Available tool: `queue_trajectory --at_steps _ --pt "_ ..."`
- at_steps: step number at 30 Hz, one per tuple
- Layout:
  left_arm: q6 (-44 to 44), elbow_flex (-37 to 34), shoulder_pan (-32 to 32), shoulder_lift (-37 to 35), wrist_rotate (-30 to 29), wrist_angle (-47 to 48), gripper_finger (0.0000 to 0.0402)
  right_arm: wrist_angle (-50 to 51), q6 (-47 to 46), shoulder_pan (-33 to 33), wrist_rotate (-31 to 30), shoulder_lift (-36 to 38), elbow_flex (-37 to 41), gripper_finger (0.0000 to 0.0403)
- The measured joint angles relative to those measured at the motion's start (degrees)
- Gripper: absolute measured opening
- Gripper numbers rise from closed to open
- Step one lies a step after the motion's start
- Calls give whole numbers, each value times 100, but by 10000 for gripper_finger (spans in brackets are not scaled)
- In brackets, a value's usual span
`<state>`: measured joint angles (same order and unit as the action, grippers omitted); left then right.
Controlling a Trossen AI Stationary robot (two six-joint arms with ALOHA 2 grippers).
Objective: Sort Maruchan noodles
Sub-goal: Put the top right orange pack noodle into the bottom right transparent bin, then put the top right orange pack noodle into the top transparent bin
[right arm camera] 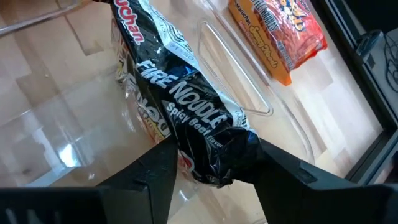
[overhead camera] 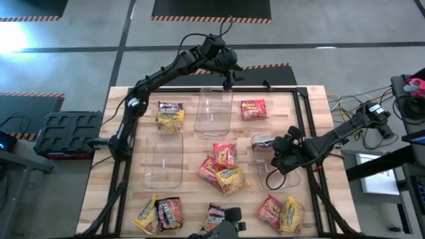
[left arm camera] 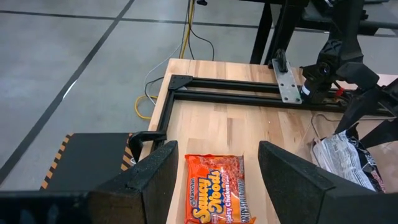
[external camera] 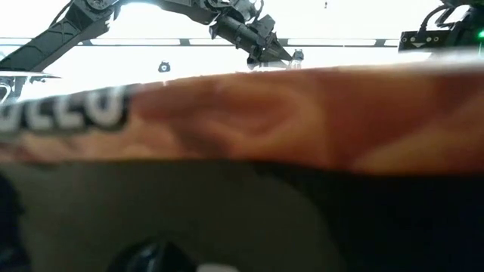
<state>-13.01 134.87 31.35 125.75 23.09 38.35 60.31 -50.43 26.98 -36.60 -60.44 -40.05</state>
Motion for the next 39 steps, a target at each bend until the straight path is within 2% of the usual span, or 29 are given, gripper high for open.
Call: queue_trajectory --at_steps 5,11,22,28,35,39 --pt "-1 0 0 0 0 -2 206 125 2 -13 -28 34 -89 183" --pt "-105 0 0 0 0 12 206 163 54 -15 -398 125 -329 185" --pt "-149 0 -2 0 0 74 206 246 176 -39 -524 124 -554 185" --pt "-379 0 4 0 3 548 206 241 393 -142 -1178 125 -913 185" --pt "-737 0 62 0 3 1023 206 243 453 -1151 -1287 301 -1062 185" --pt "-748 0 145 -2 0 1021 206 211 696 -2115 -917 540 -1195 185"
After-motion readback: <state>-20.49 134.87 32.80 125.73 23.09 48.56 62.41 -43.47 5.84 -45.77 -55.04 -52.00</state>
